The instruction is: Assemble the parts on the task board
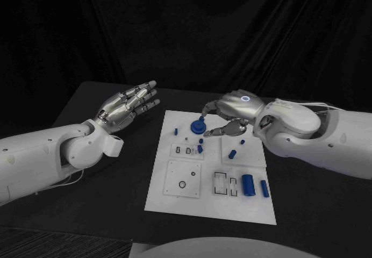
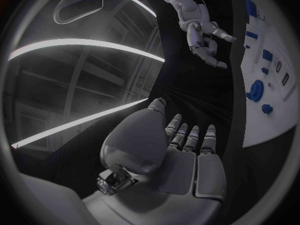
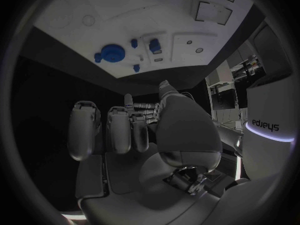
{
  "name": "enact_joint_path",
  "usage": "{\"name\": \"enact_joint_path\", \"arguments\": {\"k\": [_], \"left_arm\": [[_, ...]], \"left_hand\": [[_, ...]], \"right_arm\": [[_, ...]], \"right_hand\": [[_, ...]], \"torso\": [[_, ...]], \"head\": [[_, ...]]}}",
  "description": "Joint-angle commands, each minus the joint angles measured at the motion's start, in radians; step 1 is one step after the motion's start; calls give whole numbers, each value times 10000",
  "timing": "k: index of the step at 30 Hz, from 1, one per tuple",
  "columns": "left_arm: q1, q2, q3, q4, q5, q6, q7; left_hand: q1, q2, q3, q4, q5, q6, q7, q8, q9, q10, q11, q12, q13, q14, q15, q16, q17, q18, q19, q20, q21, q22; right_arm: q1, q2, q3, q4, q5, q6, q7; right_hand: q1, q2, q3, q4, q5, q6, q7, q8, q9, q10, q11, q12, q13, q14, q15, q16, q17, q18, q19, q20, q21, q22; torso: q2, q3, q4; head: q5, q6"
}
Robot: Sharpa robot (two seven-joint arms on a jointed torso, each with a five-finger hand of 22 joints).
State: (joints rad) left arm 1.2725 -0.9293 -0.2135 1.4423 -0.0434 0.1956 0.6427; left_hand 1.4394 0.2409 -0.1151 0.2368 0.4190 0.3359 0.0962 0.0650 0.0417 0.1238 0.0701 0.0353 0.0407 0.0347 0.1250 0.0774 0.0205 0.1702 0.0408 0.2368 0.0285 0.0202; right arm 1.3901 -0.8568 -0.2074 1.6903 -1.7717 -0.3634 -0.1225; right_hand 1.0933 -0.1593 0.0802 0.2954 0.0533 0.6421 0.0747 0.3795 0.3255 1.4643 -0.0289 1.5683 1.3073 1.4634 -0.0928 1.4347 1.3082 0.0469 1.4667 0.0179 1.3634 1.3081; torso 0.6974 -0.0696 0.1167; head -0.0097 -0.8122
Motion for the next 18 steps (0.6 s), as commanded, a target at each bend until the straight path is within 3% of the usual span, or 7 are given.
{"name": "enact_joint_path", "arguments": {"k": [1,2,5,6,11,14,18], "left_arm": [[8,-6,11,78,-957,-732,366],[16,-6,12,99,-1090,-833,398],[38,13,12,133,-1300,-1058,449],[49,22,13,148,-1355,-1139,450],[111,73,14,212,-1488,-1483,413],[144,105,14,242,-1515,-1639,341],[189,125,16,311,-2143,-2063,56]], "left_hand": [[-6,-156,-129,75,-378,117,39,60,21,524,187,261,176,244,-13,333,65,120,197,48,120,60],[42,-238,-186,164,-513,296,40,107,46,998,502,638,319,546,-15,724,147,131,372,67,218,109],[154,-300,-238,315,-614,342,11,102,46,1400,677,1238,452,1021,78,1341,258,122,627,136,345,164],[234,-330,-270,411,-636,399,-87,100,49,1981,872,2021,682,1700,169,2180,432,120,1448,192,800,392],[397,-367,-405,485,-600,612,-169,80,63,2312,1318,4405,1268,3089,492,4266,810,76,3452,415,1836,811],[429,-352,-438,491,-559,685,-145,79,67,2204,1385,4953,1402,3171,548,4602,845,55,3792,455,2016,867],[465,-336,-498,501,-450,704,-71,46,62,2444,1574,6219,1834,3757,697,5555,1065,-24,4601,512,2489,1035]], "right_arm": [[326,-451,2,358,949,-1277,182],[447,-632,2,447,1125,-1398,219],[662,-993,2,559,1614,-1570,292],[720,-1104,1,564,1834,-1597,334],[846,-1400,0,440,2806,-1355,423],[844,-1446,-1,344,3136,-1191,434],[761,-1440,-2,197,3370,-1086,457]], "right_hand": [[-344,92,-43,17,-26,133,3,122,39,1065,70,25,2635,641,68,48,57,-11,322,58,84,2022],[-396,96,-35,18,-24,146,5,142,43,1065,70,25,2635,646,68,64,84,-19,334,59,119,2032],[-536,171,9,12,-17,230,-6,235,71,1065,66,25,2635,655,66,94,130,-25,345,60,149,2041],[-558,203,28,9,-15,245,-6,254,77,1065,65,25,2635,654,66,92,124,-25,345,60,151,2042],[-775,311,68,12,-15,331,8,378,113,1065,74,25,2635,648,71,90,108,-25,344,63,152,2041],[-1006,798,99,-17,131,356,54,484,135,1065,114,25,2635,633,101,62,49,-16,326,88,112,2028],[-965,996,-5,-48,471,422,85,603,158,1065,142,25,2635,630,128,64,45,-15,322,113,111,2027]], "torso": [[-1,7,7],[1,11,17],[-3,15,16],[-9,21,18],[-64,32,-50],[-129,68,-92],[-195,111,-151]], "head": [[-1,105],[-21,145],[-31,251],[-48,294],[-40,384],[-15,393],[31,420]]}}
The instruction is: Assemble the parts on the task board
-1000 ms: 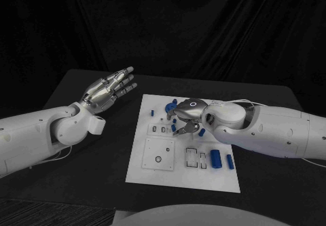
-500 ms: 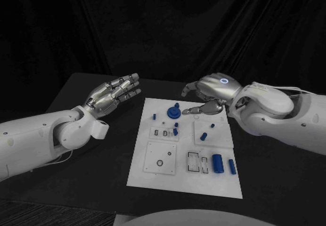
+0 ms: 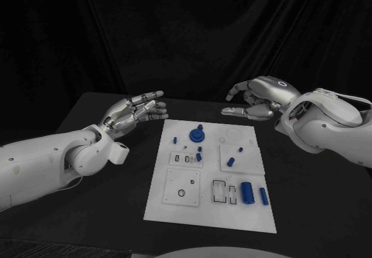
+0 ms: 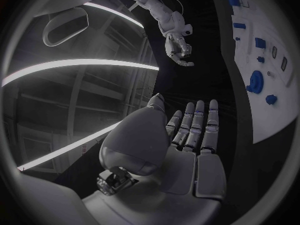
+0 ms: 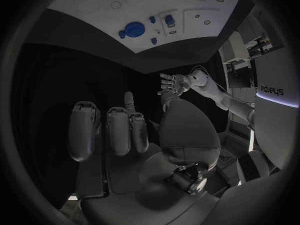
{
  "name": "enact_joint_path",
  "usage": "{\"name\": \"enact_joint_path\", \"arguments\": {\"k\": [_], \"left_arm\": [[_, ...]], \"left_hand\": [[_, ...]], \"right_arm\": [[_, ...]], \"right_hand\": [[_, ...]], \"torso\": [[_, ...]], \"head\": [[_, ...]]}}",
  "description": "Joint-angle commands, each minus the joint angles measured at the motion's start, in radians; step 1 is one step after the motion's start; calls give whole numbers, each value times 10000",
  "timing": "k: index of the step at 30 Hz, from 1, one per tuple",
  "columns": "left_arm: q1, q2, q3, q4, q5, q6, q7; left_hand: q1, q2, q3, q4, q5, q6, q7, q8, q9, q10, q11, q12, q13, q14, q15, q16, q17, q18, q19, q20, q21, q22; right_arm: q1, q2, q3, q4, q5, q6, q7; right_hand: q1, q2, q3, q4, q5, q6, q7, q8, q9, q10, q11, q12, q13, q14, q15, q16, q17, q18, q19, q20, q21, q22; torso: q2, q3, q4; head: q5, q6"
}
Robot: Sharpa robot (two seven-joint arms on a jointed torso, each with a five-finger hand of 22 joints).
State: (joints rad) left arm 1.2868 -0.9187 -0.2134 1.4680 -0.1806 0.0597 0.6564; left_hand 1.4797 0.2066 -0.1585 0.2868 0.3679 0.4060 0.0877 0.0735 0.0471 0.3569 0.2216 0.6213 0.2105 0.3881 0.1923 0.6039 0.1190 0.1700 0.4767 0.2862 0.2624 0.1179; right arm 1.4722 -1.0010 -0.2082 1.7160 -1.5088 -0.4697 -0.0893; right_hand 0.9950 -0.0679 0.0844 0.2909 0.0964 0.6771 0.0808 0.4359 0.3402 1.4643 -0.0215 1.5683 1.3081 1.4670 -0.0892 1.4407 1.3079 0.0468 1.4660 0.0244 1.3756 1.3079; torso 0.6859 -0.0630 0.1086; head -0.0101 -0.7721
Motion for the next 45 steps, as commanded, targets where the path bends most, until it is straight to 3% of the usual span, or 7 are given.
{"name": "enact_joint_path", "arguments": {"k": [1,9,13,15,26,33,45], "left_arm": [[57,20,15,66,-1110,-868,-191],[258,215,17,108,-4856,-2186,-2574],[444,428,18,112,-6399,-2284,-3835],[582,573,18,127,-7218,-2198,-4625],[1133,1712,21,3,-9834,-472,-8732],[1208,2566,23,-332,-10061,634,-9911],[1218,3583,24,-910,-10105,1734,-11163]], "left_hand": [[63,7,-76,1,61,-11,17,-50,6,161,91,645,267,347,47,529,162,-50,409,10,260,101],[-551,-30,-480,0,-743,1442,589,245,110,2903,-746,6362,4615,2811,-814,6972,3610,69,3900,-694,3577,1885],[-1189,43,-896,7,-1412,3445,844,728,387,10722,-1186,9301,12406,10027,-1299,9684,12551,-251,5111,-1242,7900,5808],[-1267,49,-977,-8,-1488,3850,881,935,489,12067,-1168,9488,13542,11455,-1288,9696,14113,-613,6287,-1303,9806,8361],[-3502,68,-1806,-15,-2992,5867,212,2800,2120,12139,-1705,9495,13603,11827,-1792,9669,14518,-1257,9210,-1576,12521,12892],[-3413,45,-1299,-104,-2344,5923,-315,4491,4554,12139,-2199,9495,13603,11827,-2295,9669,14518,-1456,10055,-2076,12784,13677],[-3295,25,-949,-221,-2036,6151,-546,4823,5472,12139,-2444,9495,13603,11827,-2518,9669,14518,-1452,10081,-2295,12748,13665]], "right_arm": [[-90,10,6,-99,769,-30,136],[-502,-7,5,-439,877,-308,264],[-720,-110,4,-516,886,-377,287],[-840,-189,4,-540,889,-391,291],[-1348,-597,4,-473,893,-514,456],[-1414,-758,5,-352,893,-789,592],[-1429,-798,5,-347,893,-876,614]], "right_hand": [[26,104,-57,0,63,86,24,54,14,1065,70,25,2627,592,94,-3,34,-12,326,49,-19,2026],[335,325,-158,-17,633,264,39,243,35,1065,88,25,2627,597,111,20,57,-14,330,71,-1,2030],[571,403,-208,-31,932,330,55,313,28,1065,107,25,2627,594,125,17,37,-15,333,84,9,2032],[685,433,-229,-43,1097,375,65,348,25,1065,122,25,2627,595,137,20,36,-12,328,91,-5,2027],[984,537,-289,-49,1565,469,75,425,3,1065,147,25,2627,587,158,3,-20,-3,318,112,-33,2017],[1079,604,-327,-39,1816,544,76,474,-4,1065,162,25,2627,594,170,24,3,-5,323,123,-22,2019],[1127,676,-359,-25,2043,592,77,503,-15,1065,180,25,2627,592,185,19,-25,-2,321,133,-29,2015]], "torso": [[-88,52,-78],[-262,221,-302],[-356,340,-412],[-431,443,-507],[-817,863,-1009],[-929,984,-1215],[-936,1028,-1263]], "head": [[45,26],[345,-98],[427,-245],[475,-393],[894,-1006],[1023,-1006],[1082,-1006]]}}
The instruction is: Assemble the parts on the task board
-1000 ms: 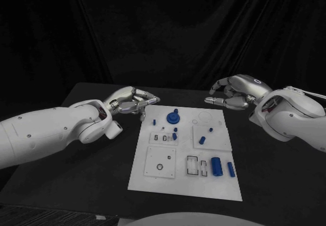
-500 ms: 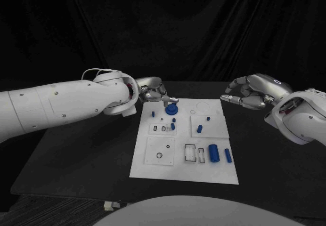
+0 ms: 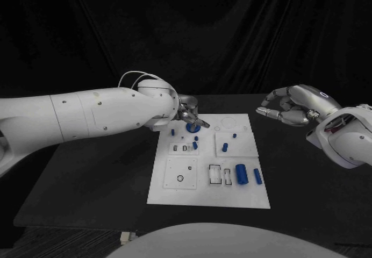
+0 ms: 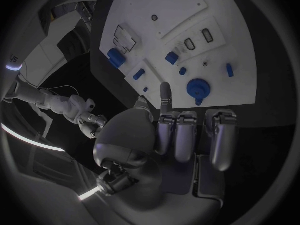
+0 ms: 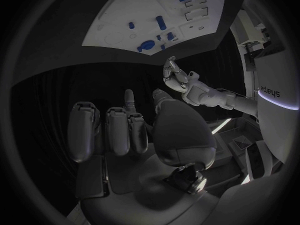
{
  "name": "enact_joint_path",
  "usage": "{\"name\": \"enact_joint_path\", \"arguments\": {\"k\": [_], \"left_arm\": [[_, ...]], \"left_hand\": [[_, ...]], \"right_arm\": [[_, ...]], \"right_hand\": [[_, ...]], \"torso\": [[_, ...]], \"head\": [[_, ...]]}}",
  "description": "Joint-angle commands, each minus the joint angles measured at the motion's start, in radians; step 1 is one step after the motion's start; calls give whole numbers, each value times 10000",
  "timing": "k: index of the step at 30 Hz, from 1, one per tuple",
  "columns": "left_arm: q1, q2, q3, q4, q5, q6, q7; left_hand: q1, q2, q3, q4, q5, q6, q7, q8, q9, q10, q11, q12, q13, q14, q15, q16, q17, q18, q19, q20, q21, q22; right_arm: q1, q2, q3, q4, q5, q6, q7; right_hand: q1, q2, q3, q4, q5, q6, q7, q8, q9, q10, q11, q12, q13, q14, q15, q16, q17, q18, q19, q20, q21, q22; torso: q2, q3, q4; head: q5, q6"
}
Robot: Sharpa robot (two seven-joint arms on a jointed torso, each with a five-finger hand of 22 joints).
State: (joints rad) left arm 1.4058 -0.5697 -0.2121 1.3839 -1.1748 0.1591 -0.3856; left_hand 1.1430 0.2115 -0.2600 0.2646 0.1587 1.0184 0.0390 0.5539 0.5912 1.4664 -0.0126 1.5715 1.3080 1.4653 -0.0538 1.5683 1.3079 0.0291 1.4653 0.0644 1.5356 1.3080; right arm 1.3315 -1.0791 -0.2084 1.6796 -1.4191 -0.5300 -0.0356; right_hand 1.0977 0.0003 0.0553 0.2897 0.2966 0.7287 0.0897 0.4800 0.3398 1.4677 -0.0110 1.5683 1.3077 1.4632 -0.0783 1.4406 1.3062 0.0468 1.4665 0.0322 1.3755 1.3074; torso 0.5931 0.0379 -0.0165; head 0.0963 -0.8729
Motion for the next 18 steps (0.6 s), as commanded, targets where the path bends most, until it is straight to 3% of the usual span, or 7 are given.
{"name": "enact_joint_path", "arguments": {"k": [1,2,6,7,12,14,18], "left_arm": [[27,163,11,-113,-165,788,-805],[27,227,11,-155,-165,845,-866],[23,406,10,-307,-167,1117,-1081],[22,444,10,-347,-167,1183,-1123],[10,622,9,-556,-167,1368,-1249],[4,683,9,-648,-167,1385,-1262],[-6,736,9,-783,-168,1394,-1292]], "left_hand": [[76,-29,76,-5,59,37,-65,8,43,1044,-109,-7,2628,1055,-65,25,2629,-42,193,-84,14,1759],[81,-34,84,-12,63,42,-69,-1,50,1044,-114,-7,2628,1055,-70,25,2629,-43,196,-89,14,1762],[102,-47,142,-46,86,94,-95,-78,96,1044,-144,-7,2628,1055,-105,25,2629,-38,185,-124,0,1743],[103,-47,155,-50,90,112,-101,-101,103,1044,-150,-7,2628,1055,-112,25,2629,-36,180,-132,-4,1735],[93,-92,344,-125,127,333,-117,-670,3,1044,-192,-7,2628,1055,-173,25,2629,-34,193,-207,-34,1723],[71,-130,467,-168,124,462,-91,-1120,-154,1044,-181,-7,2628,1055,-173,25,2629,-32,198,-217,-54,1713],[56,-144,488,-172,99,508,-89,-1203,-179,1044,-179,-7,2628,1055,-172,25,2629,-34,207,-217,-55,1719]], "right_arm": [[-22,-22,8,15,-3,-274,73],[-23,-29,8,13,-3,-275,67],[-27,-50,8,5,-3,-273,55],[-29,-54,8,3,-3,-274,56],[-56,-71,8,-2,-3,-271,68],[-76,-65,8,-20,-4,-252,73],[-124,-42,8,-79,-11,-229,88]], "right_hand": [[101,-6,-68,-13,42,76,-12,61,-11,1031,75,25,2631,629,76,19,-8,-2,316,55,-28,2020],[102,-3,-68,-12,51,77,-12,62,-11,1031,76,25,2631,629,77,18,-10,-2,316,56,-27,2020],[105,7,-70,-11,75,82,-12,64,-13,1031,80,25,2631,628,79,15,-18,0,312,57,-36,2017],[105,7,-70,-11,75,82,-12,64,-13,1031,80,25,2631,628,79,15,-18,0,312,57,-36,2017],[139,31,-77,-20,168,96,-10,71,-20,1031,98,25,2631,623,91,4,-46,2,310,65,-45,2014],[155,34,-79,-25,194,99,-8,72,-22,1031,103,25,2631,620,95,-2,-60,6,305,68,-59,2009],[180,43,-77,-32,233,108,-8,76,-24,1031,111,25,2631,616,101,-11,-82,7,301,72,-67,2006]], "torso": [[3,31,-18],[-12,9,-5],[-7,30,-43],[-31,18,-32],[-69,5,10],[-100,-17,7],[-120,-22,6]], "head": [[35,3],[22,3],[74,3],[73,3],[29,3],[44,3],[47,3]]}}
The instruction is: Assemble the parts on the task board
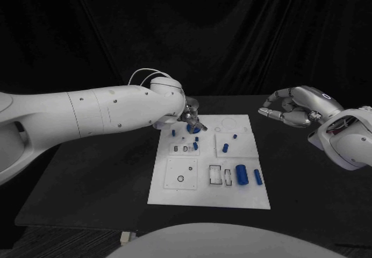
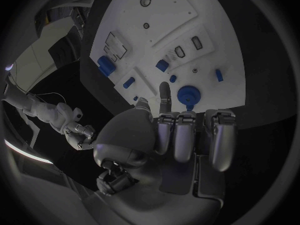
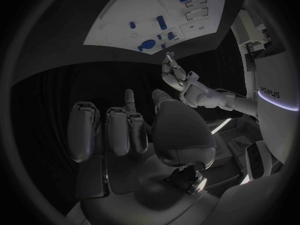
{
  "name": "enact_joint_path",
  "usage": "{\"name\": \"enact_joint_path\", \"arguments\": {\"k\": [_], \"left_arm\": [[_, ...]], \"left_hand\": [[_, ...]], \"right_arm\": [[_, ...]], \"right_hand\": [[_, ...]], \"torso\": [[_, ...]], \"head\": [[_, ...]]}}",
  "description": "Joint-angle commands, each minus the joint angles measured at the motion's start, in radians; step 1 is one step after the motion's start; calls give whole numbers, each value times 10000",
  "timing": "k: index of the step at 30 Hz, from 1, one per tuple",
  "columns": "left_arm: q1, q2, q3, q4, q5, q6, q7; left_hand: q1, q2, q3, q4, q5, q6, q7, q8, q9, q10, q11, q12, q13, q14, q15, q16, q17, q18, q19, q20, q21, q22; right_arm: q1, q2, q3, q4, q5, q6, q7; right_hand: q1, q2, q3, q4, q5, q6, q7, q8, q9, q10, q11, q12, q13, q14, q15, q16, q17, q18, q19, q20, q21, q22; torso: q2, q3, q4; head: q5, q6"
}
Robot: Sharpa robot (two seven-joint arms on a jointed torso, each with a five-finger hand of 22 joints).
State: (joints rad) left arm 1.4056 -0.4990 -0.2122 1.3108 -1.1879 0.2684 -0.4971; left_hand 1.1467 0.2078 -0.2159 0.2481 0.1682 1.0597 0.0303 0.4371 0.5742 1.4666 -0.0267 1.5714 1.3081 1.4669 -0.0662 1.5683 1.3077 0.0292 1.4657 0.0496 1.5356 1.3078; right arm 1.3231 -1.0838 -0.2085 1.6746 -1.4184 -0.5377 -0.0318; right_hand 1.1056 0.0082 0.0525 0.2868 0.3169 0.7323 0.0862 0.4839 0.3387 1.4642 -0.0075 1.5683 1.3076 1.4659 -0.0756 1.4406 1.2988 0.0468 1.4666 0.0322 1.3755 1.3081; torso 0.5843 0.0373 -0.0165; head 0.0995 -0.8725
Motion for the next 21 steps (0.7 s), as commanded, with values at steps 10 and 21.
{"name": "enact_joint_path", "arguments": {"k": [10,21], "left_arm": [[-79,50,9,-142,-37,728,-189],[-357,157,8,-379,-37,781,-110]], "left_hand": [[-59,-178,169,-53,-132,567,-89,-172,93,1042,-95,-7,2627,1039,-84,25,2631,-18,164,-93,-100,1669],[-224,-194,195,18,-282,525,-59,-403,113,1042,-89,-7,2627,1039,-93,25,2631,-4,119,-112,-140,1619]], "right_arm": [[-78,54,8,-106,-21,-113,101],[-84,59,8,-143,-21,-97,134]], "right_hand": [[119,-28,-51,-4,68,82,29,41,-17,1066,86,25,2632,586,81,-18,-24,13,293,77,-91,1992],[121,-26,-53,-2,77,89,28,44,-16,1066,91,25,2632,583,83,-24,-38,14,291,78,-96,1990]], "torso": [[-62,-24,5],[-84,-19,-10]], "head": [[-3,-2],[12,-2]]}}
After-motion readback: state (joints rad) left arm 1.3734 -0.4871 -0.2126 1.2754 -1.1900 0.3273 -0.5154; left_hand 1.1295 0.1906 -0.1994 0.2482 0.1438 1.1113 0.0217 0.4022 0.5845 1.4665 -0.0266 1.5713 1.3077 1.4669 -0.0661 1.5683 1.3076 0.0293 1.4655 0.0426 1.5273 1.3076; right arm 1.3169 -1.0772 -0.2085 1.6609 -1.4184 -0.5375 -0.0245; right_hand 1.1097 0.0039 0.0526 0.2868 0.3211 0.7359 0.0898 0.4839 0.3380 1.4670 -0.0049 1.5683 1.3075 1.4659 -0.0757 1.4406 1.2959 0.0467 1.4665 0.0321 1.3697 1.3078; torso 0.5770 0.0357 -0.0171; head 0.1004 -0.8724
